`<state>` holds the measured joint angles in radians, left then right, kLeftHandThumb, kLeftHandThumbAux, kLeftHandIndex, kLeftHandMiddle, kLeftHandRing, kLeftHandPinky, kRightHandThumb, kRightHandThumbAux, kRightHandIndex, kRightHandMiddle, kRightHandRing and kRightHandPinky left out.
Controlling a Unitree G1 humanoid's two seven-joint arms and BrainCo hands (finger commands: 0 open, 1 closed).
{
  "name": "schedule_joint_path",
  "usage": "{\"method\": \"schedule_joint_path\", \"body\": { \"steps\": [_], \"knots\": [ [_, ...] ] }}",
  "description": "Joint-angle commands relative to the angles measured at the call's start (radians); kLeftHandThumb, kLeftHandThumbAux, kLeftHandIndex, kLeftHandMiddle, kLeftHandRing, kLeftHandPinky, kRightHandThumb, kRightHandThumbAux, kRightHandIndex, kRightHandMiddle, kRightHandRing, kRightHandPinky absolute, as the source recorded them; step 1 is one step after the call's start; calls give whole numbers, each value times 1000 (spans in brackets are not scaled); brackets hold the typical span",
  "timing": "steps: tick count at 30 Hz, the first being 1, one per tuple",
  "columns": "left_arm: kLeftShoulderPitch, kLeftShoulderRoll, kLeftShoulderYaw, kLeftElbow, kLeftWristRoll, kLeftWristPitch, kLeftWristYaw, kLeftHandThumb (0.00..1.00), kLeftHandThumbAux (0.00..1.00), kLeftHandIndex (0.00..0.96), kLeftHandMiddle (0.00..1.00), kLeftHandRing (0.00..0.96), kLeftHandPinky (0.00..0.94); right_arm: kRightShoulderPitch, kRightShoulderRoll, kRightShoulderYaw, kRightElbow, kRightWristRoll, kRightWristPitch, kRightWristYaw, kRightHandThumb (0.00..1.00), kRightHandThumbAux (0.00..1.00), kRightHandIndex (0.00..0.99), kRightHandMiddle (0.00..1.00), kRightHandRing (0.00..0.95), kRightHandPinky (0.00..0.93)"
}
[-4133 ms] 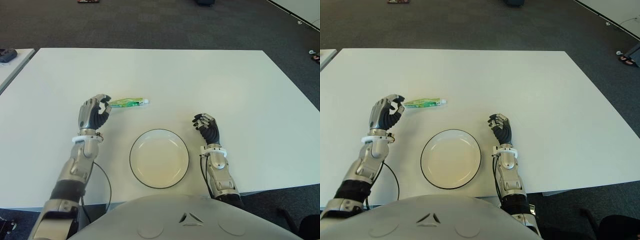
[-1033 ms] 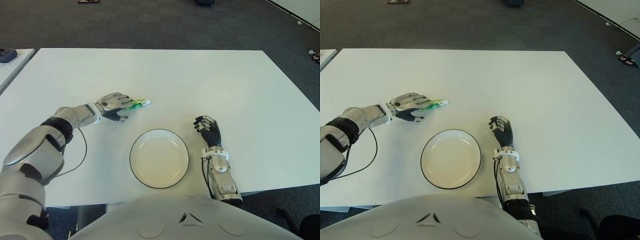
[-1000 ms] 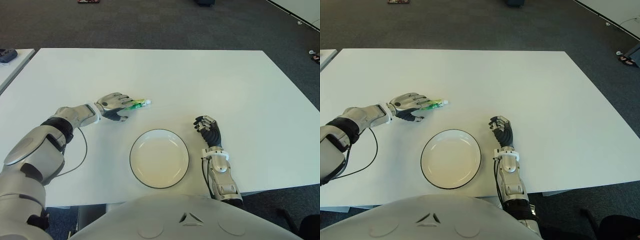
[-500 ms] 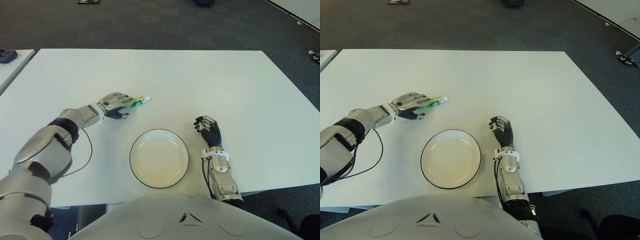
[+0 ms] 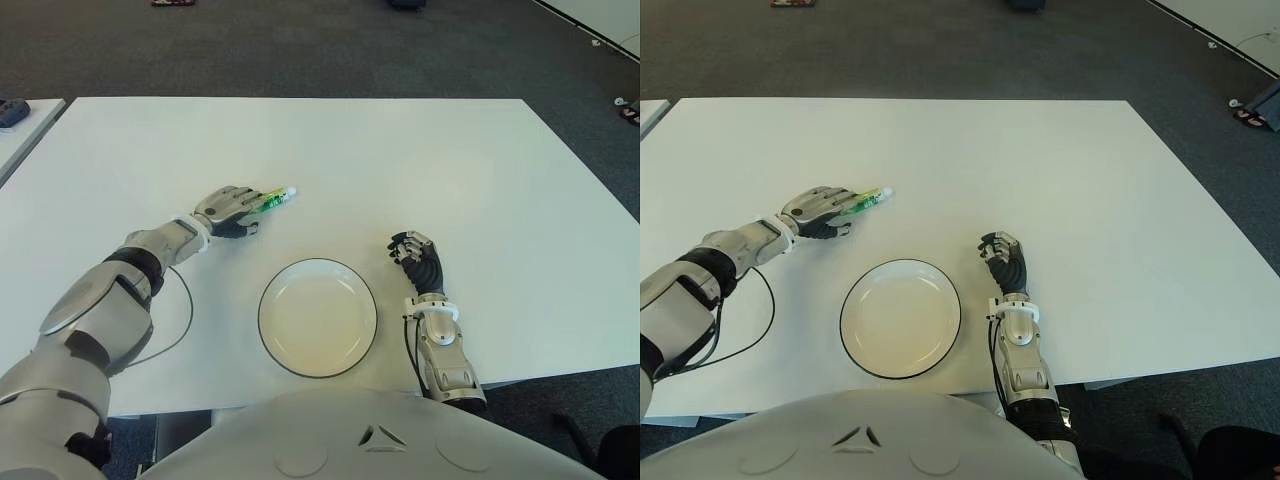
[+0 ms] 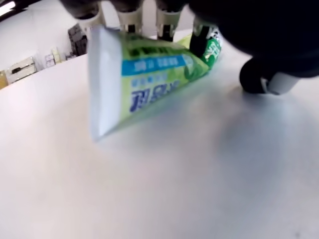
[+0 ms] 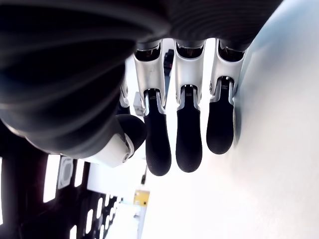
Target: Put the toothpaste on the table into the plate.
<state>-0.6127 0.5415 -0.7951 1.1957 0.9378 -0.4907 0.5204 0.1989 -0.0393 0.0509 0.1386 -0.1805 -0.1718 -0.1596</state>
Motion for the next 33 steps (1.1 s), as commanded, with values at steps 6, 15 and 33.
{"method": "schedule_joint_path", "body": {
  "steps": [6, 15, 33],
  "knots": [
    [62, -12, 33, 13, -6, -64, 298, 495, 203, 0, 0, 2, 50, 5, 3, -5, 5, -2, 24, -2, 708, 730, 428, 533, 529, 526],
    [67, -43, 29, 72, 14, -93, 554, 473, 215, 0, 12, 30, 80, 7, 1, -2, 3, -4, 29, 0, 708, 730, 428, 528, 525, 525],
    [64, -71, 69, 103, -29, -92, 569, 500, 210, 0, 20, 53, 126, 9, -2, 0, 1, -6, 30, 1, 708, 730, 427, 528, 528, 540]
  ]
}}
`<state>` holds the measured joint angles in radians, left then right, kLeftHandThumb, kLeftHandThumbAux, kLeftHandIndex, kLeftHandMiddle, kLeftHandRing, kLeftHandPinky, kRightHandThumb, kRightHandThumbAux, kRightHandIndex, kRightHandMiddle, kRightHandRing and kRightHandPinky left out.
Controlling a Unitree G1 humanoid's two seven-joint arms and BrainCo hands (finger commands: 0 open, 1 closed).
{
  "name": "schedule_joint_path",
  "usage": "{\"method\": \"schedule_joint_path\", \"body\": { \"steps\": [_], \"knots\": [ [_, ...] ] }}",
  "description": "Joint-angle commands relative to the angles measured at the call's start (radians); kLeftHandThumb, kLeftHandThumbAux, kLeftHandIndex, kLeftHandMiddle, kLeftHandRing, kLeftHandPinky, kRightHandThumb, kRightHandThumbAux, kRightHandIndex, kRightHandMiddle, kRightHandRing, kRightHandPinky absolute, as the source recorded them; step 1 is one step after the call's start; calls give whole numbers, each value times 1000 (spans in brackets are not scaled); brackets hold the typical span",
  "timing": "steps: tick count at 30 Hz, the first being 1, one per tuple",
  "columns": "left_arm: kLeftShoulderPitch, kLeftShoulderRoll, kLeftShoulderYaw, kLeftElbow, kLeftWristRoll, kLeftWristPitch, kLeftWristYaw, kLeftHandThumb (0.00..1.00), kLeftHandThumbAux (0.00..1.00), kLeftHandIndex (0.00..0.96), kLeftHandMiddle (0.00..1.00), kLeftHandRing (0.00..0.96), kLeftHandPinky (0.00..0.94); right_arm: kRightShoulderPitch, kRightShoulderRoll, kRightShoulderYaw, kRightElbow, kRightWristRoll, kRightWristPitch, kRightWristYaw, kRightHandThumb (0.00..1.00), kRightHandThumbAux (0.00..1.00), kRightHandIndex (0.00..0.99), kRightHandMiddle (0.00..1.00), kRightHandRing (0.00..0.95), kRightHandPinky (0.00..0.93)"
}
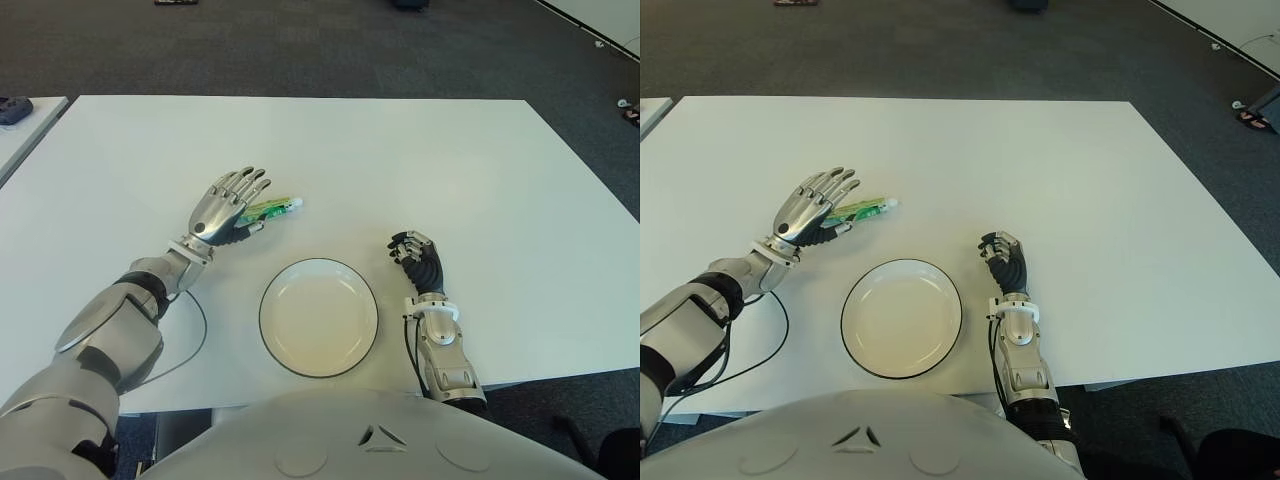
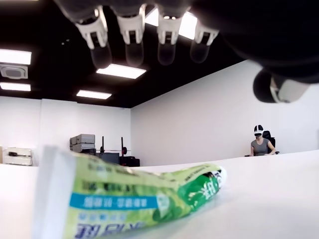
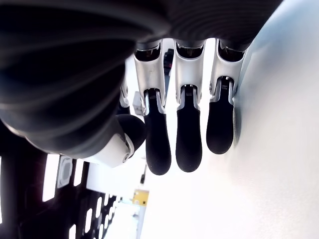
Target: Put the toothpaste on the table into the plate.
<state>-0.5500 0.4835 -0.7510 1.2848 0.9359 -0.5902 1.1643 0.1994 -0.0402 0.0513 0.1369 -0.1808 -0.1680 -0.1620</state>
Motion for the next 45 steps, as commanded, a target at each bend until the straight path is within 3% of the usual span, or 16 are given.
{"method": "schedule_joint_path", "body": {
  "steps": [1, 6, 18, 25, 29, 38, 45],
  "knots": [
    [2, -14, 31, 15, -37, 11, -101, 506, 208, 0, 16, 51, 128, 9, -1, -1, 3, -7, 27, 4, 708, 730, 427, 529, 529, 541],
    [7, -24, 59, 16, -70, 31, -201, 530, 204, 0, 4, 40, 123, 10, -4, 0, 0, -8, 30, 5, 707, 730, 427, 531, 533, 548],
    [-2, -39, 124, 18, -158, 108, -588, 585, 193, 0, 0, 0, 105, 13, -9, 2, -9, -17, 41, 5, 708, 730, 427, 532, 528, 522],
    [-40, -29, 92, -4, -131, 187, -802, 562, 201, 0, 0, 0, 85, 13, -8, 1, -9, -14, 40, 4, 708, 730, 428, 535, 529, 530],
    [-78, -17, 71, -17, -124, 218, -999, 546, 214, 0, 0, 0, 59, 13, -10, 2, -9, -15, 36, 3, 708, 730, 428, 540, 534, 541],
    [-131, -33, 58, -14, -127, 325, -1313, 544, 229, 0, 0, 0, 70, 15, -12, 5, -13, -18, 39, 3, 708, 730, 428, 539, 533, 531],
    [-154, -47, 50, -10, -120, 368, -1429, 554, 268, 0, 0, 0, 57, 16, -11, 3, -15, -11, 40, 6, 708, 730, 428, 532, 527, 525]
  ]
}}
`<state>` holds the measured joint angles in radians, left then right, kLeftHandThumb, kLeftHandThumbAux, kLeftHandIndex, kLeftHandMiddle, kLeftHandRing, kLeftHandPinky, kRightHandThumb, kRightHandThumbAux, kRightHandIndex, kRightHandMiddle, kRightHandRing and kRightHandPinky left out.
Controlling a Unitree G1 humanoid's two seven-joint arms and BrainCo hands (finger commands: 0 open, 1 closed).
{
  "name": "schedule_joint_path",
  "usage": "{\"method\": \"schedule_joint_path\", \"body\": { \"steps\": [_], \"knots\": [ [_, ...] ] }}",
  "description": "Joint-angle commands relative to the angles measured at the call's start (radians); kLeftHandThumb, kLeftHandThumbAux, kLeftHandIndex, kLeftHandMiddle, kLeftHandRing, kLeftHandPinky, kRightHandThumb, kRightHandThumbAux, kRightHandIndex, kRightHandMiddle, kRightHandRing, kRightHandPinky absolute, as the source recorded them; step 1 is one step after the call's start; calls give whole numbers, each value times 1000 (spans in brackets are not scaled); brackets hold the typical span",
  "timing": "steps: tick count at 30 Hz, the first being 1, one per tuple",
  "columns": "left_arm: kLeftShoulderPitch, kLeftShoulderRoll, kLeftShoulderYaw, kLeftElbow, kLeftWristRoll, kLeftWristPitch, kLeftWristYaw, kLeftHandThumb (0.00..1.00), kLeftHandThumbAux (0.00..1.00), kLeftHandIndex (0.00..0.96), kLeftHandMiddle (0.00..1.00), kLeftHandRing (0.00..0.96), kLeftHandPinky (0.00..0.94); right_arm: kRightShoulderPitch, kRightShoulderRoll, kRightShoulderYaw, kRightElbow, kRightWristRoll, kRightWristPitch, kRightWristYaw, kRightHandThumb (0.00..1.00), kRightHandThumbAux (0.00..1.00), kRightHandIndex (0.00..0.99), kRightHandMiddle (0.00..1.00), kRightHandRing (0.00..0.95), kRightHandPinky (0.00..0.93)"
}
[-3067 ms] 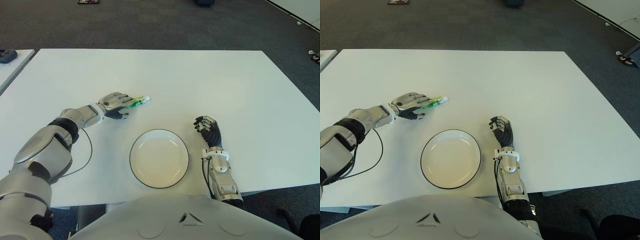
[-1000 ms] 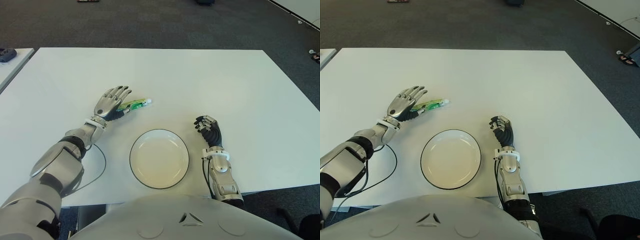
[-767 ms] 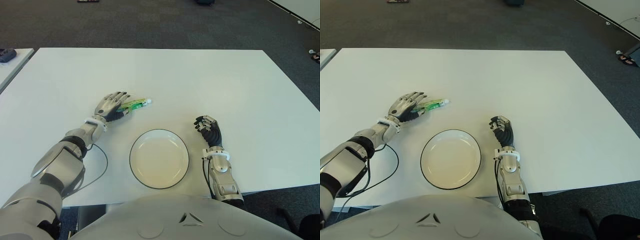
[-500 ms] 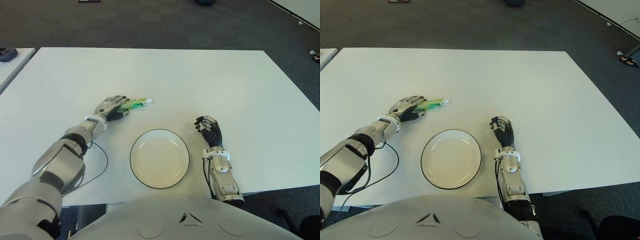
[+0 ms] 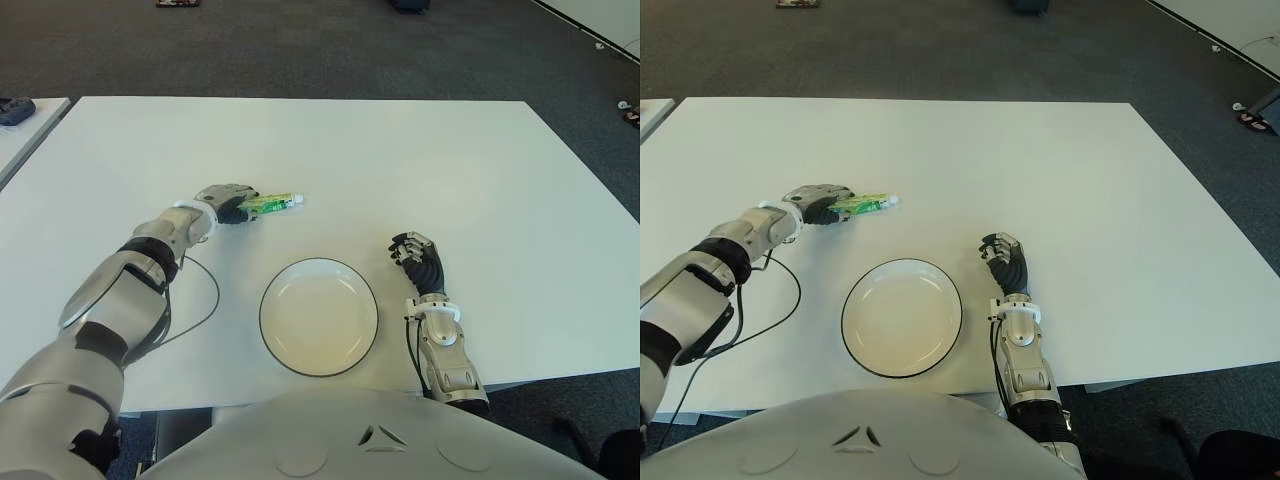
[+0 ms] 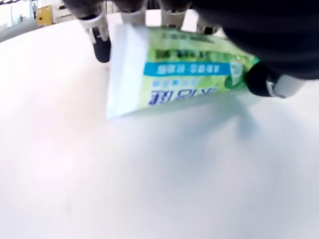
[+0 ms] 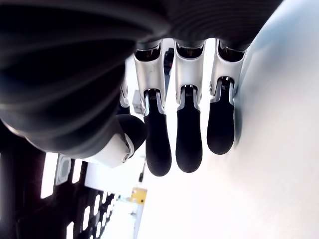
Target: Put the toothpaste on the table into the plate.
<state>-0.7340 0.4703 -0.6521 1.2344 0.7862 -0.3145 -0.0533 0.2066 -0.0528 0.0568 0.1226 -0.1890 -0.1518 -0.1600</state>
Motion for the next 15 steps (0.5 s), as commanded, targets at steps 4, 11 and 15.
{"method": "schedule_joint_path", "body": {
  "steps": [4, 11, 15],
  "knots": [
    [24, -35, -55, 39, 32, 93, -251, 540, 284, 0, 0, 0, 60, 9, 5, -7, -1, 6, 23, 4, 708, 729, 428, 536, 532, 531],
    [10, -31, -69, 29, 24, 77, -311, 509, 309, 0, 0, 0, 77, 9, 6, -9, -3, 1, 32, -3, 708, 729, 428, 547, 540, 539],
    [1, -31, -78, 23, 25, 64, -342, 497, 317, 0, 0, 0, 82, 8, 5, -8, -4, -5, 37, -5, 708, 730, 428, 544, 536, 533]
  ]
}}
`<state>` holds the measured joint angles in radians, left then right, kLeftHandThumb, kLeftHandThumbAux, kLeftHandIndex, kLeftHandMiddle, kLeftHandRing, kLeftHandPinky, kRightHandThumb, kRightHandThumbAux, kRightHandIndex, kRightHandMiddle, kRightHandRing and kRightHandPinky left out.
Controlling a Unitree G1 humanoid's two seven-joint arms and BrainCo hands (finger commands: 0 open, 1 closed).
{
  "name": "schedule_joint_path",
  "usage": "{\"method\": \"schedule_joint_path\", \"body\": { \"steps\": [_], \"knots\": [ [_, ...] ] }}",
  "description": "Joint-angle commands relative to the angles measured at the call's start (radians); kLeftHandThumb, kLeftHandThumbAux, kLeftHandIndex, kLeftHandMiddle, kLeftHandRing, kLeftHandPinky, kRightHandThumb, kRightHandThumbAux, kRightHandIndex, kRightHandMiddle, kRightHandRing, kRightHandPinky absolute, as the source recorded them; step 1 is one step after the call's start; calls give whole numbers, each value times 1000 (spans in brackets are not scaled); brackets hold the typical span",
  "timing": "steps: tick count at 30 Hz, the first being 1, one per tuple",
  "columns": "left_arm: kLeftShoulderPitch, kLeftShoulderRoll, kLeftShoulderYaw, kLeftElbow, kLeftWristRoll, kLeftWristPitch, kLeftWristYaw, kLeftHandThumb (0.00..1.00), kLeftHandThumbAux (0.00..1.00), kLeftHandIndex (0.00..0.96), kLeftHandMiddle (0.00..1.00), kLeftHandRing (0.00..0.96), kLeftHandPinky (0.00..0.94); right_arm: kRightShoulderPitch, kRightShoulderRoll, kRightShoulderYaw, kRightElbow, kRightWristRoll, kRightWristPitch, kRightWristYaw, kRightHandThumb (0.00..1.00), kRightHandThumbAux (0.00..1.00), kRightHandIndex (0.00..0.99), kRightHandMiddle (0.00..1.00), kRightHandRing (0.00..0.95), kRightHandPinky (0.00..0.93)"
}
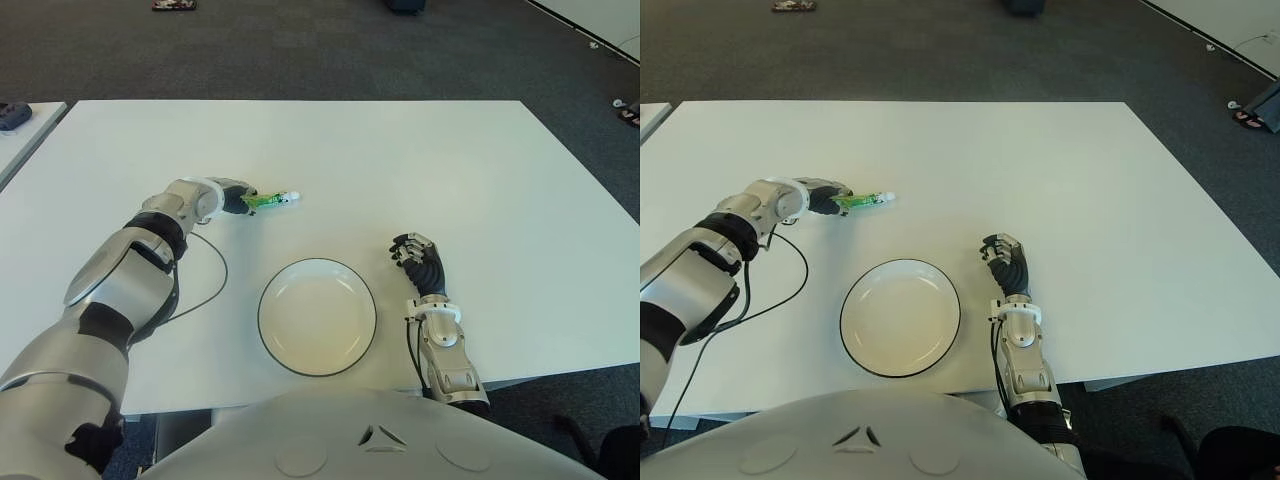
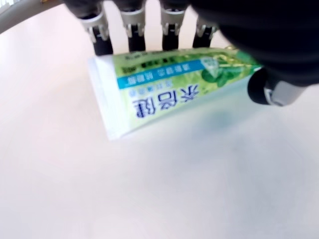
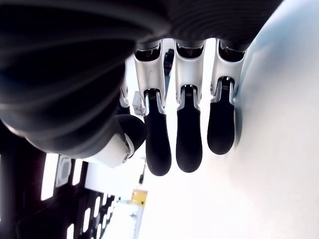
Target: Put the toothpaste on the table into the plate.
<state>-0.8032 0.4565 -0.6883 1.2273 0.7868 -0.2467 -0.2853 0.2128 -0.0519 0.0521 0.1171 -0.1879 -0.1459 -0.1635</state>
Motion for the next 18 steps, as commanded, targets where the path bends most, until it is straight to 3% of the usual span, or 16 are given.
{"method": "schedule_joint_path", "body": {
  "steps": [1, 10, 13, 18],
  "knots": [
    [67, -18, -43, 28, 25, -7, -117, 493, 319, 0, 0, 0, 83, 2, 4, -3, 1, -6, 33, -2, 708, 730, 428, 542, 535, 534],
    [50, -22, -50, 22, 19, -36, -164, 473, 347, 39, 12, 23, 138, 2, 3, -4, 0, 1, 28, 4, 707, 730, 428, 544, 538, 544],
    [49, -23, -46, 18, 12, -41, -159, 483, 361, 207, 57, 69, 190, 1, 4, -5, 0, 5, 27, 5, 707, 730, 428, 545, 540, 544],
    [57, -21, -23, 1, -9, -30, -126, 523, 401, 343, 121, 133, 286, 1, 5, -7, -5, 5, 33, 4, 708, 730, 428, 547, 542, 544]
  ]
}}
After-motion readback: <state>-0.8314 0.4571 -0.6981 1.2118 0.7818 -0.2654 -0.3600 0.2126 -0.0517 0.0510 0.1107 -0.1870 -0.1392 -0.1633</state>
